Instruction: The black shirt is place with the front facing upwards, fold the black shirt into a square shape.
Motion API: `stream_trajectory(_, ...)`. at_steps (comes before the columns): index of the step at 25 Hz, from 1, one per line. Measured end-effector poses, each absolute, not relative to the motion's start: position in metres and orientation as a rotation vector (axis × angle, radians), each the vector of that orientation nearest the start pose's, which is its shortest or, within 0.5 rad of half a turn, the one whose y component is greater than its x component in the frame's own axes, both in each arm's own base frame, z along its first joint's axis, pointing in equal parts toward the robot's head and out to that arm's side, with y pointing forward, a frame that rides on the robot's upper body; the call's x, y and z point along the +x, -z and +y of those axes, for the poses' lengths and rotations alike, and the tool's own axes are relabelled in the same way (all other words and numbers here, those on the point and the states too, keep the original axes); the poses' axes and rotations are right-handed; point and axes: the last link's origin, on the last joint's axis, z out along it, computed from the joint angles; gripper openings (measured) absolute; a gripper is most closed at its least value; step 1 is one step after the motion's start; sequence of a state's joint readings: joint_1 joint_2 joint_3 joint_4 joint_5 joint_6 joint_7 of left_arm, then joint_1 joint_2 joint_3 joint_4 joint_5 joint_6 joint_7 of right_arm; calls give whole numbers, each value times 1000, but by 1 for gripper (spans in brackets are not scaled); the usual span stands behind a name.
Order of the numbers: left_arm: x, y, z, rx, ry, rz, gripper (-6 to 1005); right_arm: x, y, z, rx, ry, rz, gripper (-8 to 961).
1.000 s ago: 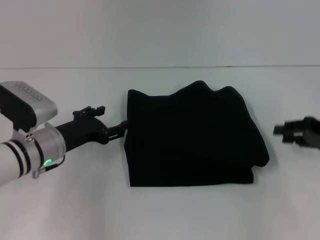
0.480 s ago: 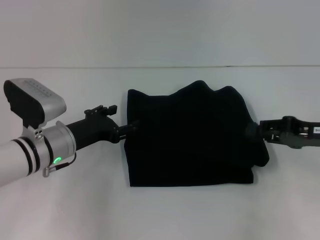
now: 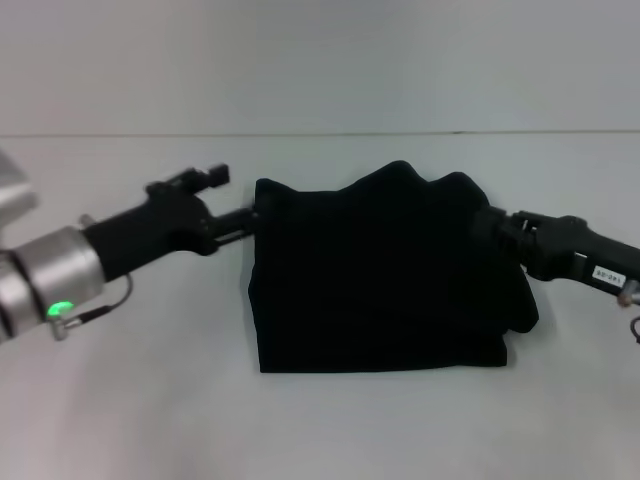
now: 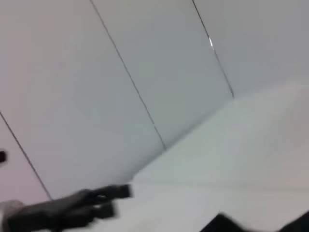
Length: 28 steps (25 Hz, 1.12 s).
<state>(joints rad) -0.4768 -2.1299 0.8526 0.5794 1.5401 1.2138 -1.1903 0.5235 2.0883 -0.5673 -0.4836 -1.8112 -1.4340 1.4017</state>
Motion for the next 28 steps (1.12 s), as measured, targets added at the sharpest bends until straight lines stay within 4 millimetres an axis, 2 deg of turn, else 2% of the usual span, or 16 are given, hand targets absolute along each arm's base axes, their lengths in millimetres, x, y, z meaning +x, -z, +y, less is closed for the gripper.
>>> stream_trajectory(2,-265,-3,349,-2331,917,-591,823,279,3,334,-2365,-995,833,15)
stream_trajectory(6,-273,-29,332,-2417,1011,-584,823,280,0,322,-2402,-1009,701,168)
stream_trajectory(9,-276,-37,319,-2474,1062,-586,823,274,-6,319,-2439,-1044,627,287)
stream_trajectory(13,-280,-38,304,-2556,1063,-601,823,258,-10,319,-2570,-1057,548,455)
stream_trajectory(18,-280,-33,293,-2645,1046,-617,823,243,-10,327,-2717,-973,592,663)
stream_trajectory(21,-280,-28,289,-2679,1033,-626,822,236,-3,328,-2807,-913,613,793)
stream_trajectory(24,-283,-22,286,-2705,1004,-650,822,228,13,324,-2916,-841,586,927)
stream_trajectory(28,-286,-16,282,-2731,974,-677,822,226,26,319,-2955,-817,579,933)
